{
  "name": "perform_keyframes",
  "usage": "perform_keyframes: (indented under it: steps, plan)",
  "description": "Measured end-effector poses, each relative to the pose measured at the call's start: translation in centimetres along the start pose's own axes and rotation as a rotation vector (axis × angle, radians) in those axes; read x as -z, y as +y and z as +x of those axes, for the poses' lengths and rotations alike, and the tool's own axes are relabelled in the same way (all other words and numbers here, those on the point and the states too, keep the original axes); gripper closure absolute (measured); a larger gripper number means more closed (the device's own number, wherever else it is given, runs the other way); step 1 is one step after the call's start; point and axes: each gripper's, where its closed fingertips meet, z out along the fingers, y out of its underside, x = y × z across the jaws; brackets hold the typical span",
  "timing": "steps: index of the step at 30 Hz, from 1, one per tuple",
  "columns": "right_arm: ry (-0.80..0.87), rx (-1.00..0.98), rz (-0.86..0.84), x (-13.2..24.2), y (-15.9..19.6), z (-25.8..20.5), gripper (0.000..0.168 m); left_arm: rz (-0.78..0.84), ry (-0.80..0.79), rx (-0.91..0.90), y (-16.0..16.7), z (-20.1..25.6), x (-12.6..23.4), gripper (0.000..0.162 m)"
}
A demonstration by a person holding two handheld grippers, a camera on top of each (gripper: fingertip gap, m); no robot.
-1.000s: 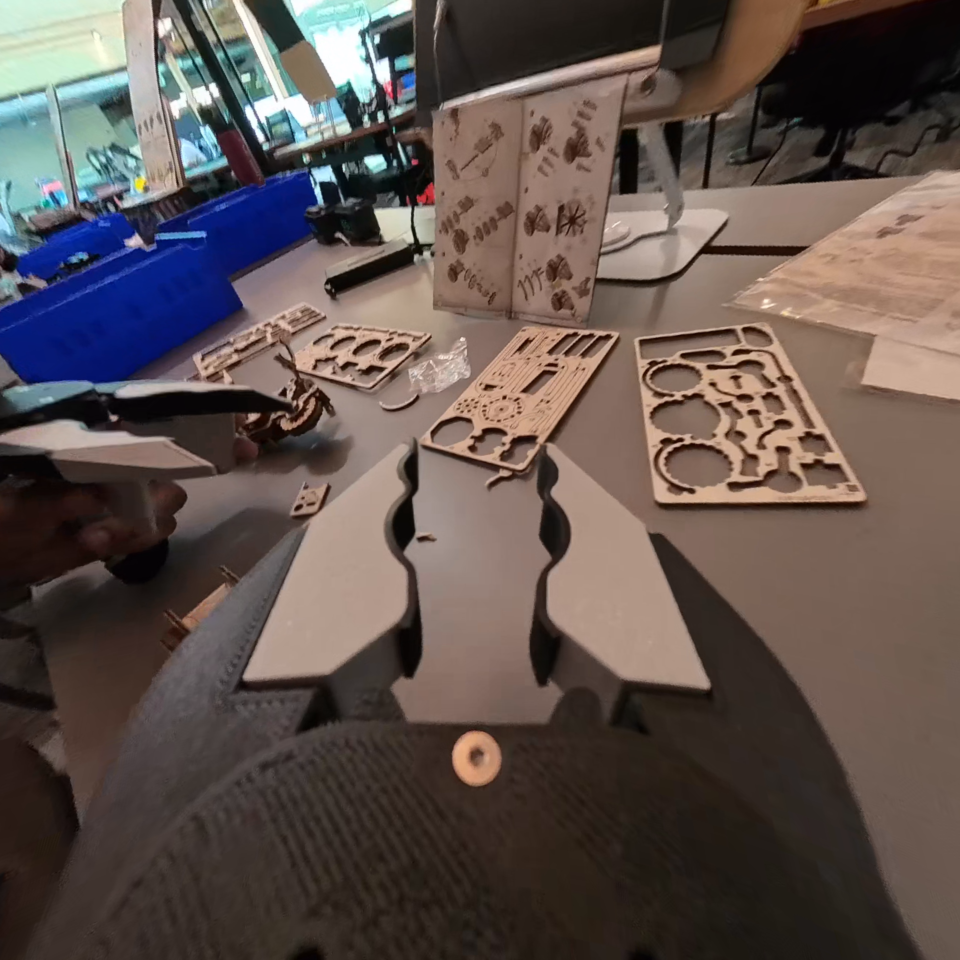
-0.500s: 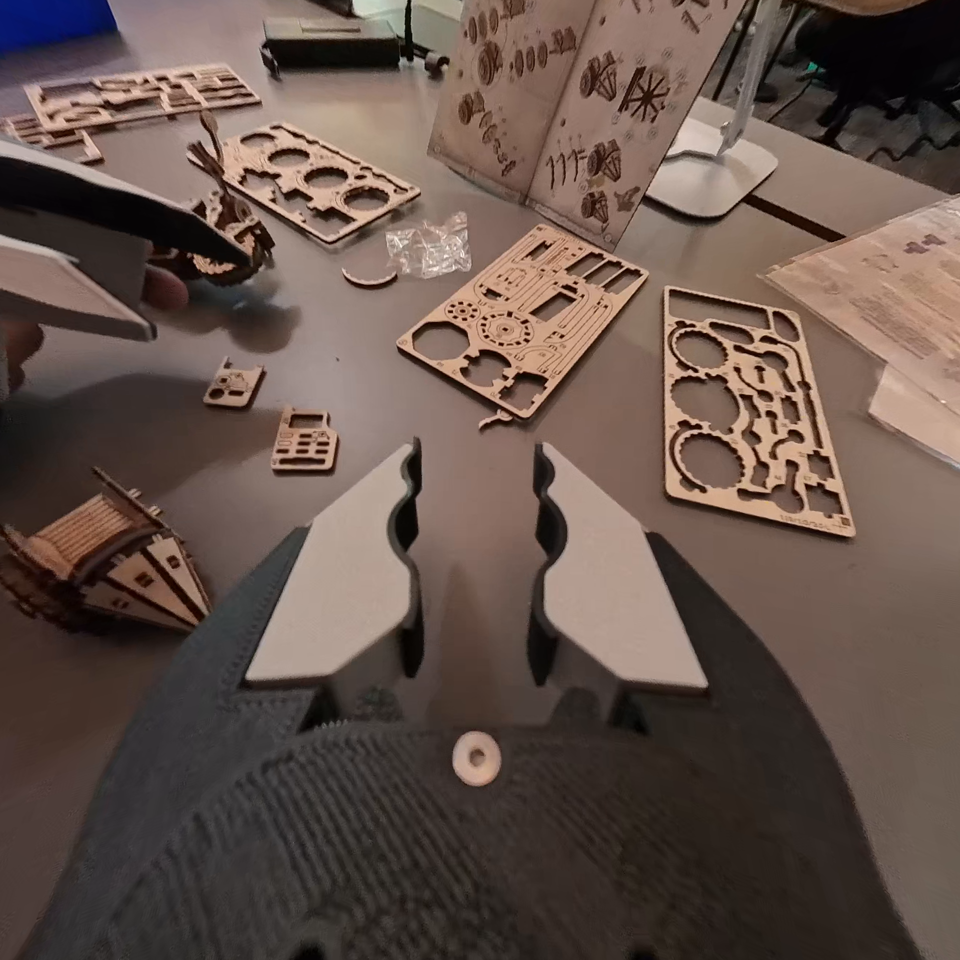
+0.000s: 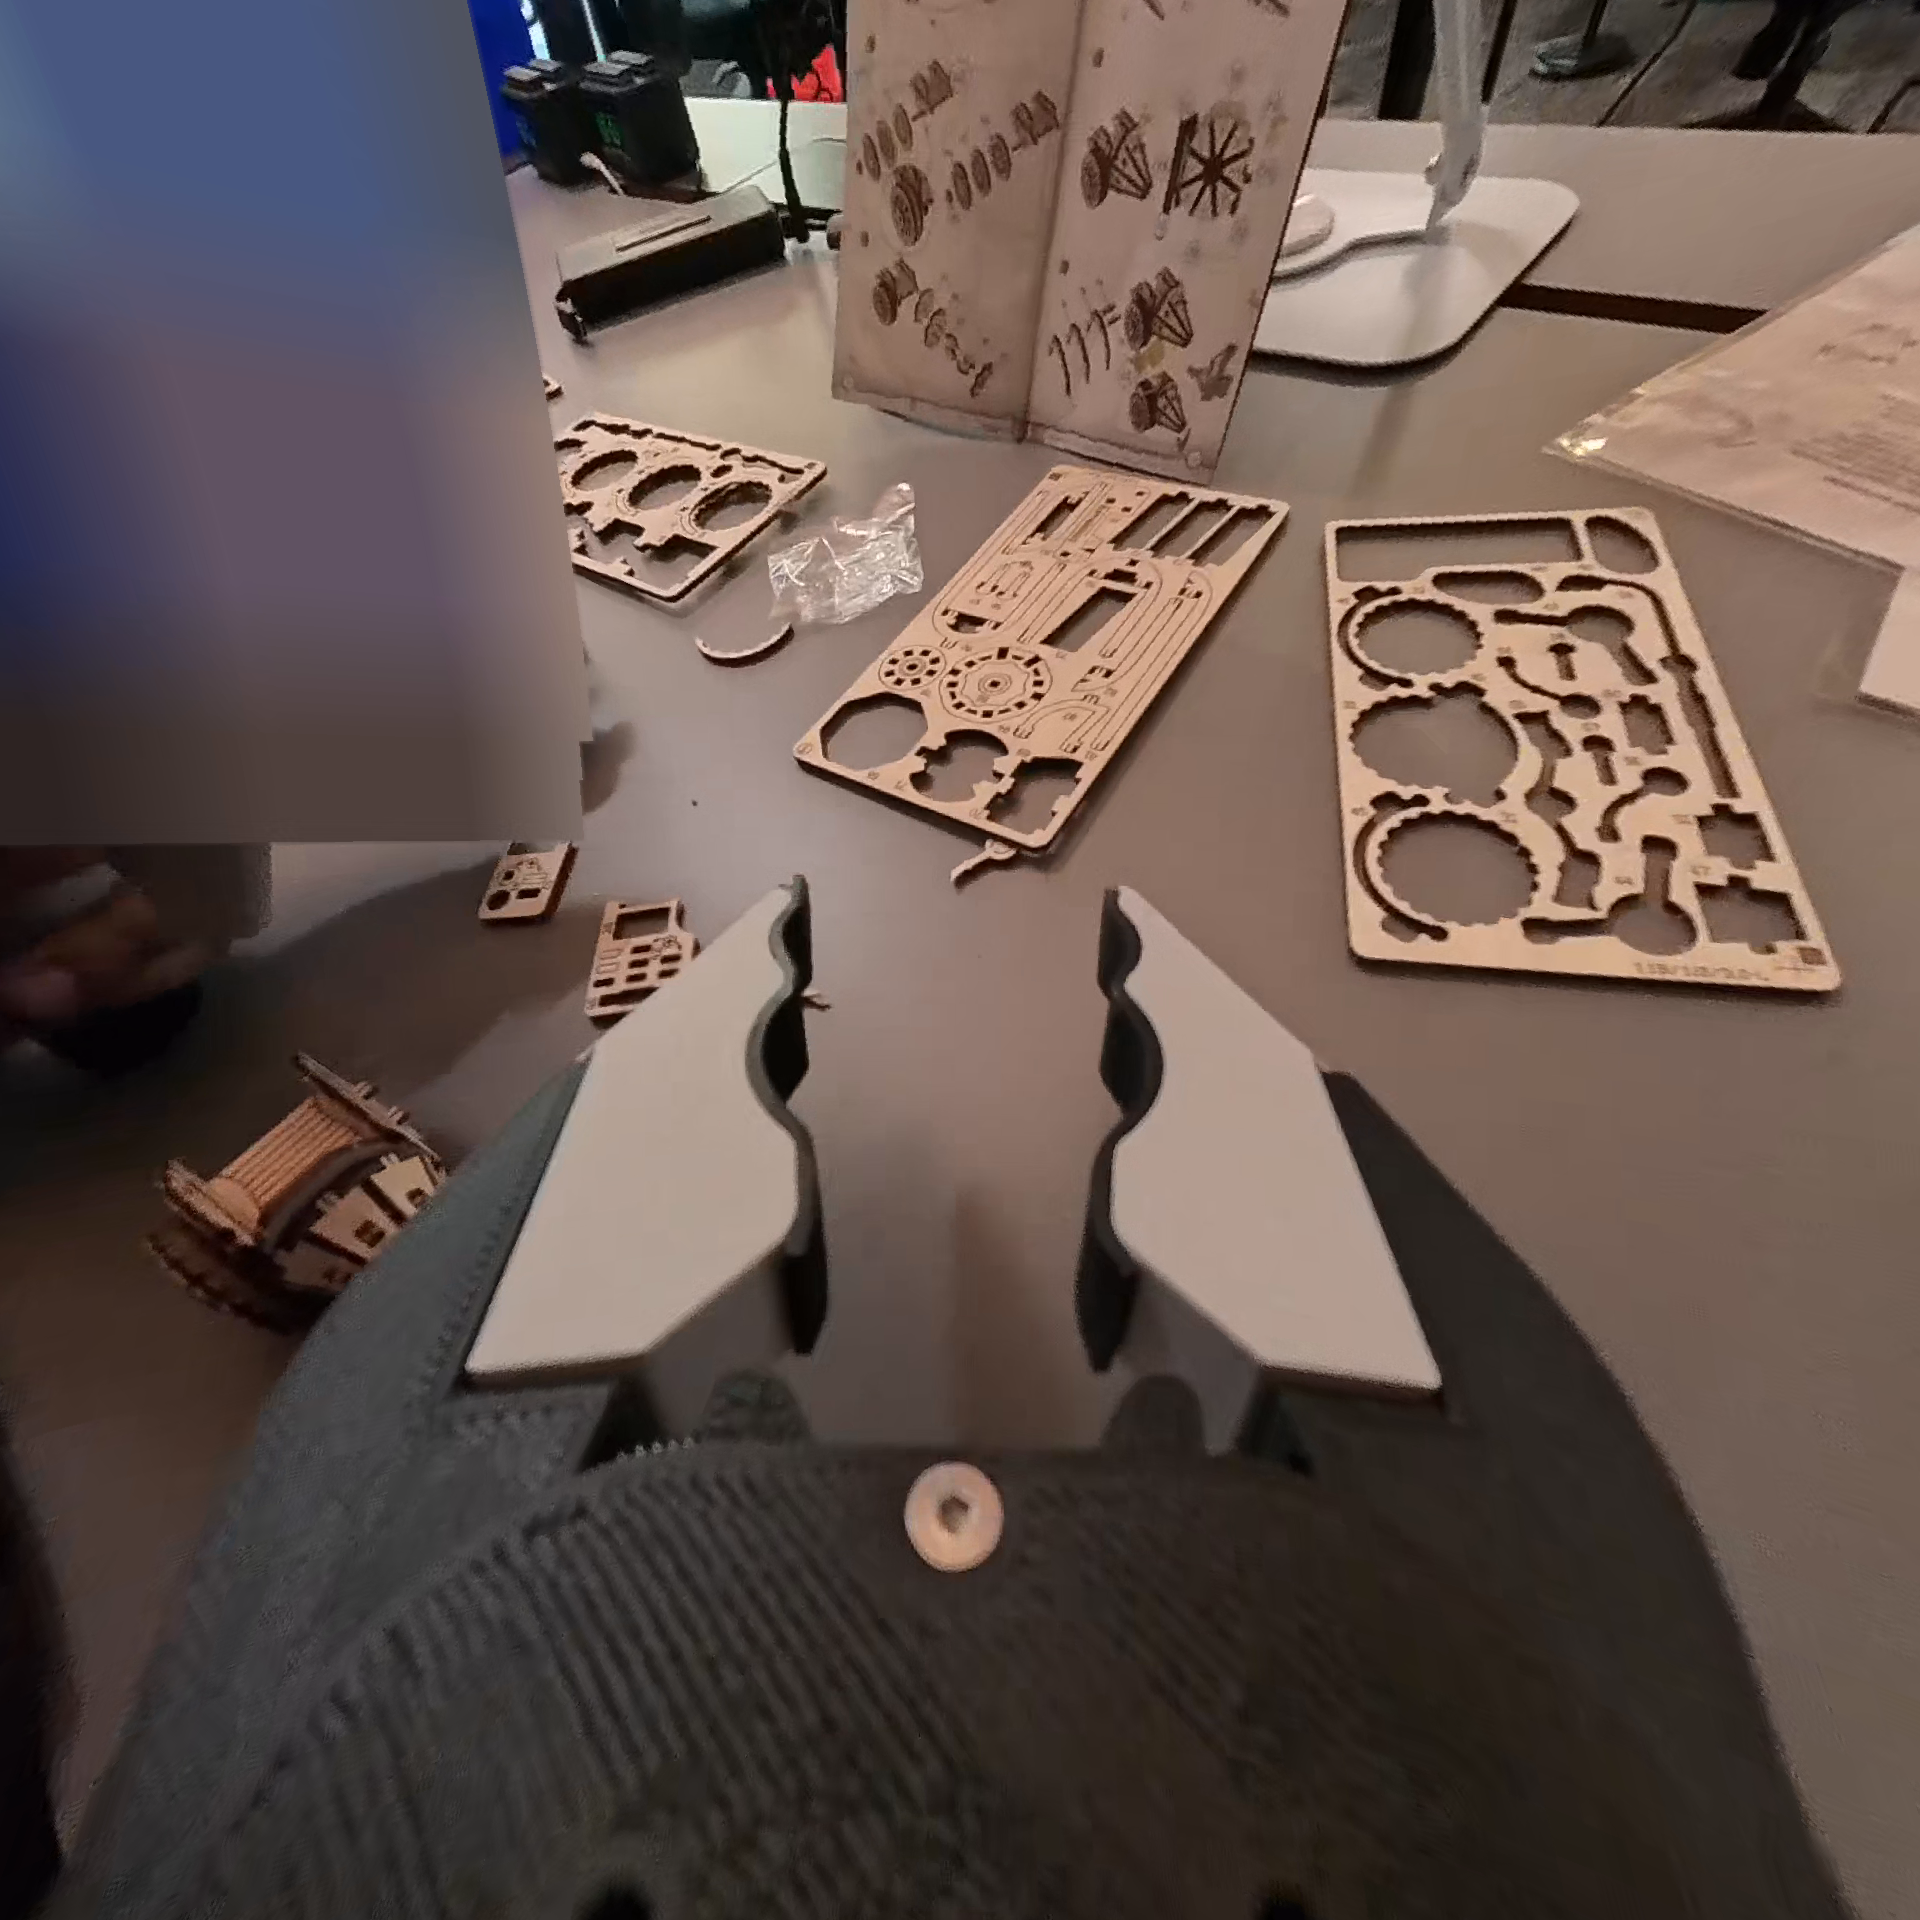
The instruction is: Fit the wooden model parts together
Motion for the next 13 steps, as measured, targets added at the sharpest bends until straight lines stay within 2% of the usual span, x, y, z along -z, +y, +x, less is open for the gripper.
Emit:
perform_keyframes:
  steps: [7,13]
  plan:
    - [0.060,0.064,-0.108,-1.1,1.4,0.2,0.116,-0.079,-0.097,0.028,1.0,-1.4,-0.8,0.162]
    - [0.103,0.074,-0.164,-1.7,2.1,0.8,0.117,-0.117,-0.115,0.152,1.6,-2.9,-1.0,0.162]
